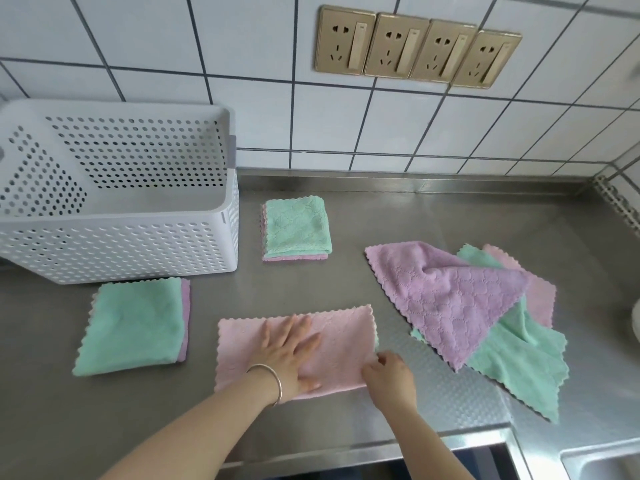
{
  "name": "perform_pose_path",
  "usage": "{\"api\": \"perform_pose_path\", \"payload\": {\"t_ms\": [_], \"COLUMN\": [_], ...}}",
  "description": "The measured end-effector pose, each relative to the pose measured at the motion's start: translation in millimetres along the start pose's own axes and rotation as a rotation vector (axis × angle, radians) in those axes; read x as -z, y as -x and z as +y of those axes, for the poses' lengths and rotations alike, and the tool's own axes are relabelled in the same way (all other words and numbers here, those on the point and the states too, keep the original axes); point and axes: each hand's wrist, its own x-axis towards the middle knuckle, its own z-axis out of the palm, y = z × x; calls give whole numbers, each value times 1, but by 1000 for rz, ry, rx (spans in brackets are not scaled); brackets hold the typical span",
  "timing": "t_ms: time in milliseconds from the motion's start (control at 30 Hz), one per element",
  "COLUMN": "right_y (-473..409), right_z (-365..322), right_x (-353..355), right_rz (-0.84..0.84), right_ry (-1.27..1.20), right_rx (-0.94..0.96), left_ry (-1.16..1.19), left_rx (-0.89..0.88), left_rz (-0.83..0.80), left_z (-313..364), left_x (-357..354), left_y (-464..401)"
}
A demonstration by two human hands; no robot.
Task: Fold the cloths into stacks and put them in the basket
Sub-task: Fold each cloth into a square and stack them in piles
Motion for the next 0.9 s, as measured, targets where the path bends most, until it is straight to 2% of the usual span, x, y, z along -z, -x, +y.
{"api": "perform_pose_path", "payload": {"t_ms": [67,133,200,267,367,433,533,767,900], "right_y": [11,25,38,48,59,60,54,48,44], "right_z": [-9,-24,-36,-49,-62,-64,-60,-50,-48], "right_x": [-3,-9,-21,-34,-50,-59,-70,-90,-93], "right_rz": [137,290,342,327,286,252,187,-13,-29], "right_ry": [-53,-76,-28,45,110,172,299,562,605], "right_rx": [152,394,658,857,1064,1108,1019,895,897], "left_ry": [217,719,1170,1315,1340,1353,1410,1073,1043], "left_rx": [37,133,236,313,477,594,630,780,850], "left_rz": [62,193,302,374,451,446,414,501,502], "left_z": [10,21,23,15,0,-15,-36,-63,-65], "left_x": [16,36,56,61,54,42,28,3,-11], "left_y": [5,10,17,20,29,33,36,46,42]}}
